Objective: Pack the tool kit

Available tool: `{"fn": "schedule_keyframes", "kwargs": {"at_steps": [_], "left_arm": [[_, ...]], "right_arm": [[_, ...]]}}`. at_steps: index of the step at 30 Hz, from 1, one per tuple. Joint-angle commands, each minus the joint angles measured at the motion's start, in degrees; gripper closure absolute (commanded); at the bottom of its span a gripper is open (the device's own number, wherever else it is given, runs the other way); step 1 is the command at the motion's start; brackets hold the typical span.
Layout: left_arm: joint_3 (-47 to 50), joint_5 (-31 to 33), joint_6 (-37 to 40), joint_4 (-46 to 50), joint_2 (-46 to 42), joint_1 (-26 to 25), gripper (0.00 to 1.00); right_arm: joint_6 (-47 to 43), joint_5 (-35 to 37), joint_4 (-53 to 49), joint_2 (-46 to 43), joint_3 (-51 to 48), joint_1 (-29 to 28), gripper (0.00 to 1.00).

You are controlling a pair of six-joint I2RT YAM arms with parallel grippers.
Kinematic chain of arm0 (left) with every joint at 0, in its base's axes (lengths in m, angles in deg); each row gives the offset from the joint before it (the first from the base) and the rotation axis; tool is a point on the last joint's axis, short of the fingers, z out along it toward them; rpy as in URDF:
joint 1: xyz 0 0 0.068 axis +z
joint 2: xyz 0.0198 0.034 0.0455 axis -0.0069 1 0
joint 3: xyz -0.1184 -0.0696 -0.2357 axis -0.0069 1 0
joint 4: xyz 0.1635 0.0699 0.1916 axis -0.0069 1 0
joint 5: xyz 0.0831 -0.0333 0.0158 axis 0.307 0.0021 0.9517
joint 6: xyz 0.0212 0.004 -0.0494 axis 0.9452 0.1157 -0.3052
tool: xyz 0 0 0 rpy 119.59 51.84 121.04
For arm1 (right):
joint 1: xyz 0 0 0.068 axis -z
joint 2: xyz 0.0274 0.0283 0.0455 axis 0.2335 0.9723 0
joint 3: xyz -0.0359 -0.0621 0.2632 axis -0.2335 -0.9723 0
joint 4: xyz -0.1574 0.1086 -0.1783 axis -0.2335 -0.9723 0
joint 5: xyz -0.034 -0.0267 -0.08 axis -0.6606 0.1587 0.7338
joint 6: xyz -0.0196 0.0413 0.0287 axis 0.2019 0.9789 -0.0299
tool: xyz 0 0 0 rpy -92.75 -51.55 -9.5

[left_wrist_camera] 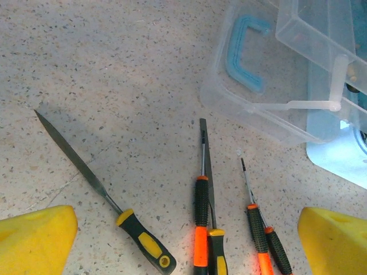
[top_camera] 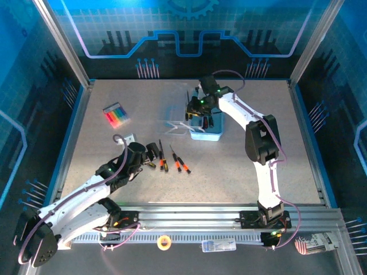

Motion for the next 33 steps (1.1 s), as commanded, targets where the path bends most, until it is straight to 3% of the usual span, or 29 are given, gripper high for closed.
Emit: {"fn": "schedule_keyframes", "kwargs": {"at_steps": [1, 13, 21, 33], "left_arm": [[-1.9, 0.1, 0.5, -0.8, 0.1, 0.4, 0.01], [-1.5, 0.2, 0.5, -0.5, 0.0, 0.4, 0.01], [-1.5, 0.0, 0.4, -0.6, 0.1, 0.5, 0.01], [-1.6, 1.6, -2.1, 2.2, 1.5, 0.6, 0.01]], "right_arm": [[0.9, -1.8, -1.7, 2.0, 2.1, 0.6, 0.78], [0.0, -2.2, -1.4, 1.1, 1.4, 0.5, 0.68], [-0.4, -3.2, 1.0, -2.7, 0.3, 0.5, 0.68], [-4.6, 4.8, 1.0, -13.3, -7.0, 0.3, 0.68]]}}
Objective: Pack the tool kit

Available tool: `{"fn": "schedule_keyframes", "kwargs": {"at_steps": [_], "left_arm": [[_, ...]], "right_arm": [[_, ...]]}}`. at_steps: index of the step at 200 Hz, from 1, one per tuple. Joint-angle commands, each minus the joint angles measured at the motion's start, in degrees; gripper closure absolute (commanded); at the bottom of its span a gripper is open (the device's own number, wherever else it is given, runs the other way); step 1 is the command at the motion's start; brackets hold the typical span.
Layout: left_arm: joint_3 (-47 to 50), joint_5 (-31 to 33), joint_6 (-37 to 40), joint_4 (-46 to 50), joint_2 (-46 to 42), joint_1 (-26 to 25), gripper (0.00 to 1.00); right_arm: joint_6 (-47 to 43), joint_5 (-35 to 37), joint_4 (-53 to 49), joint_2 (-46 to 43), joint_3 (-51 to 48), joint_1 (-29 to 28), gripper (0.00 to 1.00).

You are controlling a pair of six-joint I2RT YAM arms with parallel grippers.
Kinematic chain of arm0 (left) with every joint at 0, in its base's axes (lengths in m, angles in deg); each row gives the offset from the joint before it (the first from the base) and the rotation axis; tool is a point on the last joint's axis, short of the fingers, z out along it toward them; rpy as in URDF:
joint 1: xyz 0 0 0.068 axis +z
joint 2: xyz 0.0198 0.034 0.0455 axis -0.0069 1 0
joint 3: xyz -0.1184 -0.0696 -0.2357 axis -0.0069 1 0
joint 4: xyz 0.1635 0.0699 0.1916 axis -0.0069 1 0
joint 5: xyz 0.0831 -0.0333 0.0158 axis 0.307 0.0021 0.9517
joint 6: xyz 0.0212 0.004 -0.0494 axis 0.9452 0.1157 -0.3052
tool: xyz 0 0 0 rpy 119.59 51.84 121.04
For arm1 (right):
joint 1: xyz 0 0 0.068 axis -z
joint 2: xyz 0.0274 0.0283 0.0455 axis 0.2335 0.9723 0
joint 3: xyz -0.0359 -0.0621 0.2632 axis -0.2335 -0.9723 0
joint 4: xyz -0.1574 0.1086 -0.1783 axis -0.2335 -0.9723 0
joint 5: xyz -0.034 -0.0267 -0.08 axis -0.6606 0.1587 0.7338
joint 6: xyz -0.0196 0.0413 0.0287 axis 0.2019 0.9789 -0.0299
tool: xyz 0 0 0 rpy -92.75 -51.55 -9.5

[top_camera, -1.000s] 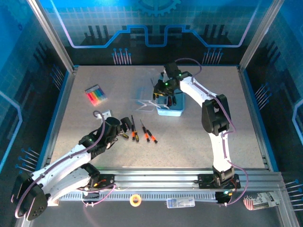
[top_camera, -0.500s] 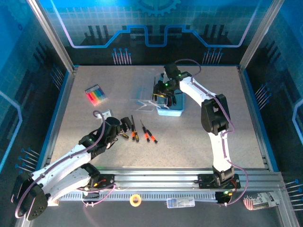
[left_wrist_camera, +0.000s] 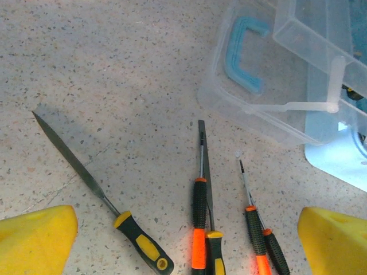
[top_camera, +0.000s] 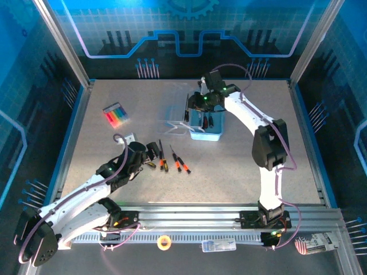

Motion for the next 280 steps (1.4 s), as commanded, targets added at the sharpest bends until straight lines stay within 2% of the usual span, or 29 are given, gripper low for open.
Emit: {"fn": "schedule_keyframes", "kwargs": {"at_steps": [1, 66, 97, 124, 139, 192, 236, 280], "left_arm": [[-1.4, 1.7, -2.6, 2.7, 1.0, 0.6, 0.01], [0.5, 0.0, -9.1, 3.2, 4.3, 3.9, 0.01], [1.6, -1.2, -10.4, 2.6, 4.7, 6.5, 0.01], [1.7, -2.9, -9.5, 2.6, 4.2, 10.1, 0.01], [1.8, -4.2, -9.2, 2.4, 3.9, 12.4, 0.01], [2.8, -8.9, -10.1, 1.7, 2.8, 18.9, 0.01], [3.8, -9.8, -10.0, 2.2, 1.2, 19.5, 0.01], [3.6, -10.5, -9.8, 1.7, 1.6, 19.6, 0.01]], "right_arm": [[-2.5, 3.2, 0.6, -5.5, -4.2, 0.1, 0.68], [-6.1, 14.1, 3.5, -18.3, -18.9, -6.6, 0.69], [-8.6, 23.5, 3.3, -22.5, -24.5, -15.3, 0.69], [-8.6, 27.5, 3.2, -23.5, -27.2, -21.2, 0.68], [-8.2, 29.9, 2.8, -22.5, -27.3, -24.4, 0.68], [-6.4, 28.4, 2.4, -12.5, -22.7, -31.9, 0.66], [-5.3, 28.8, -0.3, -4.4, -17.4, -34.9, 0.61], [-4.2, 28.9, -2.9, 1.2, -14.1, -35.4, 0.59]]}}
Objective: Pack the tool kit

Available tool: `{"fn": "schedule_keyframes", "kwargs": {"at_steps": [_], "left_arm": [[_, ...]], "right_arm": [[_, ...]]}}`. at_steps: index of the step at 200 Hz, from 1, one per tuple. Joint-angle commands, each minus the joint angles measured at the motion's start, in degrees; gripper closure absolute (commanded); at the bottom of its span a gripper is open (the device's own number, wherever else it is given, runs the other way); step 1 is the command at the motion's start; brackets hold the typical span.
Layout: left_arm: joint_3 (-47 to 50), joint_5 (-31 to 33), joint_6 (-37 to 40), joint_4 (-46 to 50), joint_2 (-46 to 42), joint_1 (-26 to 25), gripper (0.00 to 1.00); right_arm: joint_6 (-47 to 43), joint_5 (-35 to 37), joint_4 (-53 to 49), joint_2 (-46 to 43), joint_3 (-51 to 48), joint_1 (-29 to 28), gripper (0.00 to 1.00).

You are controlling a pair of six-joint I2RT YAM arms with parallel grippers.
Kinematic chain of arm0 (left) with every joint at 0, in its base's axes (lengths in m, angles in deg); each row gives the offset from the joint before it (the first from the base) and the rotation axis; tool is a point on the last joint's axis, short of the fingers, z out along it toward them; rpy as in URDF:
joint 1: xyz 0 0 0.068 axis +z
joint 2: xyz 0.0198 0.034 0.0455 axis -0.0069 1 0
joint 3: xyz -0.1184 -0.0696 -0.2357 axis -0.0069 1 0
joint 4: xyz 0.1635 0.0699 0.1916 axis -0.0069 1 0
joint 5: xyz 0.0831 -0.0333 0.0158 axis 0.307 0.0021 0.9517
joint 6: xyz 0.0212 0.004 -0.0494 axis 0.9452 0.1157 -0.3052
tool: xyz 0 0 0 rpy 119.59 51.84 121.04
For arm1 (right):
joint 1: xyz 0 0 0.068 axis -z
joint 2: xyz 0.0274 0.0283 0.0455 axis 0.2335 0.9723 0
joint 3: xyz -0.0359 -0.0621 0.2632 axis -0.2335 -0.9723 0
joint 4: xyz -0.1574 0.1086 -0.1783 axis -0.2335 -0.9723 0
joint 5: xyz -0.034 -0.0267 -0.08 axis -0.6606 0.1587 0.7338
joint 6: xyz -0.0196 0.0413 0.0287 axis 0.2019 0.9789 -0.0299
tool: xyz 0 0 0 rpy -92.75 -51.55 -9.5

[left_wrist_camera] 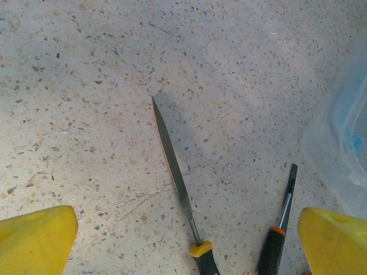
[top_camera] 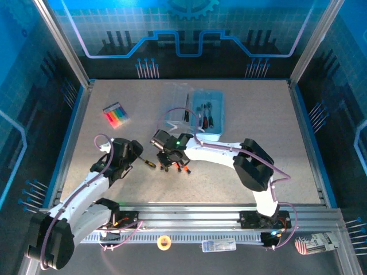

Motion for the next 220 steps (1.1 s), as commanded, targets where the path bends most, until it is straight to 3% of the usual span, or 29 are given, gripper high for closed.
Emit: {"fn": "schedule_keyframes", "kwargs": {"at_steps": [1, 132, 220], "left_arm": [[0.5, -1.4, -0.8, -0.4, -0.3, 0.5, 0.01], [0.2, -3.1, 0.0, -1.2, 1.2, 0.5, 0.01], [0.5, -2.6, 0.1, -1.0, 0.5, 0.6, 0.01]], "right_arm": [[1.4, 0.9, -3.1, 2.5, 2.3, -0.6, 0.59], [2.3, -5.3, -2.2, 7.7, 3.7, 0.0, 0.58], [4.7, -0.8, -0.6, 6.7, 0.1, 1.5, 0.66]]}}
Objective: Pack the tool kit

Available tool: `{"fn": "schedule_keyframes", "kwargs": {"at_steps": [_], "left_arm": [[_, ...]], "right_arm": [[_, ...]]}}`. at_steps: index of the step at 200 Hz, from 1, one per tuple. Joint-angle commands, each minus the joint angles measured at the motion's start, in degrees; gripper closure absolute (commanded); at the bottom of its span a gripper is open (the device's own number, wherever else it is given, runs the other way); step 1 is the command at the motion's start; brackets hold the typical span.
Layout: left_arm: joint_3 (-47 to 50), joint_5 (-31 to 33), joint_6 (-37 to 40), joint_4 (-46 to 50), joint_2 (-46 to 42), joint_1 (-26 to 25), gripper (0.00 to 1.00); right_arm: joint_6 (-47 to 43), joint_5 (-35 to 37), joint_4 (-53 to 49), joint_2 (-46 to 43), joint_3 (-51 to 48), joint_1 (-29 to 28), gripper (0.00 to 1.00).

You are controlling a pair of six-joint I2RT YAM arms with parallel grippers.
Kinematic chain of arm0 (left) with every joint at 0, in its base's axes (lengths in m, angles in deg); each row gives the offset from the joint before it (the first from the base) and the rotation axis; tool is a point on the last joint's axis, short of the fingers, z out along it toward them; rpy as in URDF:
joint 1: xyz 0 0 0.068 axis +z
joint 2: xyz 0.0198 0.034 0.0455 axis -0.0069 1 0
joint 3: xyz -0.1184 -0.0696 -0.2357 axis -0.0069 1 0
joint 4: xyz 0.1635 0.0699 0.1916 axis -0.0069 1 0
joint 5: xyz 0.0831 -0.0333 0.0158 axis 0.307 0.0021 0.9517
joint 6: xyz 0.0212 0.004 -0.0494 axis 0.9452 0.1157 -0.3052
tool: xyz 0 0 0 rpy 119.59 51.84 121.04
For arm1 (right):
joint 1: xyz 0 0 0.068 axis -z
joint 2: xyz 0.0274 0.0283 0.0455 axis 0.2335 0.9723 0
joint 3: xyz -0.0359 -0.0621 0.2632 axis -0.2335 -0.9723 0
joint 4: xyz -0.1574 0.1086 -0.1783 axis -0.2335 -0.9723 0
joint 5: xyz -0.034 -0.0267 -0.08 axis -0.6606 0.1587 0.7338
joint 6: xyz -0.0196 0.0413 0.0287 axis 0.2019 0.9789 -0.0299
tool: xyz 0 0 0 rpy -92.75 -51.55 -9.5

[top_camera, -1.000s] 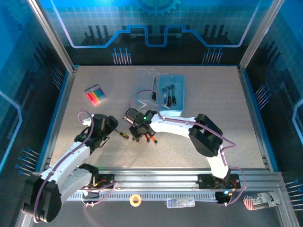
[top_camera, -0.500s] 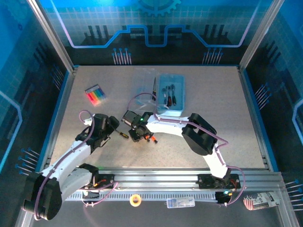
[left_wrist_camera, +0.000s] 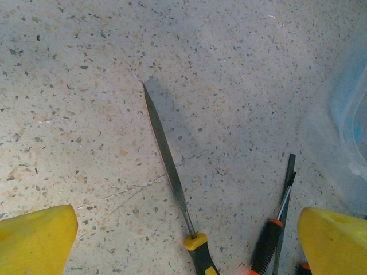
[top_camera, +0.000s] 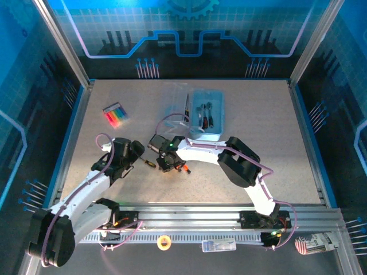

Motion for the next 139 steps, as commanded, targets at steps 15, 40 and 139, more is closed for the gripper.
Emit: {"fn": "schedule_keyframes", "kwargs": {"at_steps": [15, 40, 139], "left_arm": [[0.5, 0.0, 0.0, 0.1, -1.0, 0.4, 0.01], [0.6, -0.3, -0.2, -0.3, -0.8, 0.4, 0.01], [1.0, -0.7, -0.3, -0.4, -1.1, 0.4, 0.01]], "right_arm": [[1.7, 4.1, 2.0, -2.1, -3.2, 1.0, 0.69], [0.7, 4.8, 3.5, -3.7, -4.4, 1.2, 0.75], [-1.3, 7.7, 2.8, -7.3, -4.7, 2.4, 0.79]]}}
